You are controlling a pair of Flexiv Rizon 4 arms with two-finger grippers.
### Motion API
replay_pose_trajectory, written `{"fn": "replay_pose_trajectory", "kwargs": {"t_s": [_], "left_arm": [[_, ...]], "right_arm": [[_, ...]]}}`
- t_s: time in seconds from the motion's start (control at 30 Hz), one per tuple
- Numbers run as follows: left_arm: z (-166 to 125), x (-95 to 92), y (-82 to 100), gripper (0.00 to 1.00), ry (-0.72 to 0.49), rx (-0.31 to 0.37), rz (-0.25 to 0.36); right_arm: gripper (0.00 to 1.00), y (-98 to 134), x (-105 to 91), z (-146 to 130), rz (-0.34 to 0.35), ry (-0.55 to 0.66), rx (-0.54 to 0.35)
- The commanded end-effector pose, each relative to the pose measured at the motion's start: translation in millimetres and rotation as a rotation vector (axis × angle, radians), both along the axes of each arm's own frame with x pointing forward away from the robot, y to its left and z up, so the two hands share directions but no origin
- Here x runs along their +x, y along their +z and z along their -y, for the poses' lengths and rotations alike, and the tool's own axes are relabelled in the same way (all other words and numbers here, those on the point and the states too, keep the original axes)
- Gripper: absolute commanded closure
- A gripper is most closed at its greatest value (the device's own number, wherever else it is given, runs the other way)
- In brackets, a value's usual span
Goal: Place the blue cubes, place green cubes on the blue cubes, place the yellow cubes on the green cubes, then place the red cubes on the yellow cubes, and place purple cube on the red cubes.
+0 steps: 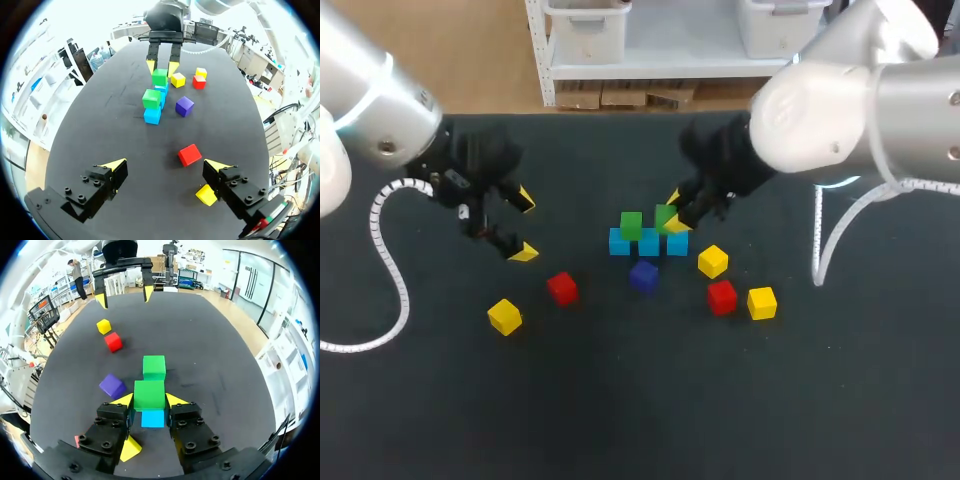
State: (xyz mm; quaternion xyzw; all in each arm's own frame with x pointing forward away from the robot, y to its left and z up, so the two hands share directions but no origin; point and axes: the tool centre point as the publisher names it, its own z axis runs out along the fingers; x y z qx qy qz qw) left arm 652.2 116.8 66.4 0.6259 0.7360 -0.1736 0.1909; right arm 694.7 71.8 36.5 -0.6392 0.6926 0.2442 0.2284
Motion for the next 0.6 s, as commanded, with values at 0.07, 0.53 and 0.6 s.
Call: {"fn": "replay_pose_trajectory", "kwargs": {"t_s": [0.07, 0.53, 0.6], "left_arm": [[-1.4, -0.3, -0.9, 0.00, -0.003, -0.005, 0.003], [-1.4, -0.3, -0.9, 0.00, -0.003, -0.005, 0.003], [-1.4, -0.3, -0.9, 0.00, -0.003, -0.005, 0.003]], "right_arm": [[1.00, -3.8, 0.8, -4.5, -0.003, -0.005, -0.018], [1.00, -7.9, 0.1, 0.4, -0.007, -0.030, -0.043], [1.00, -8.2, -0.2, 1.3, -0.007, -0.032, -0.045]]}}
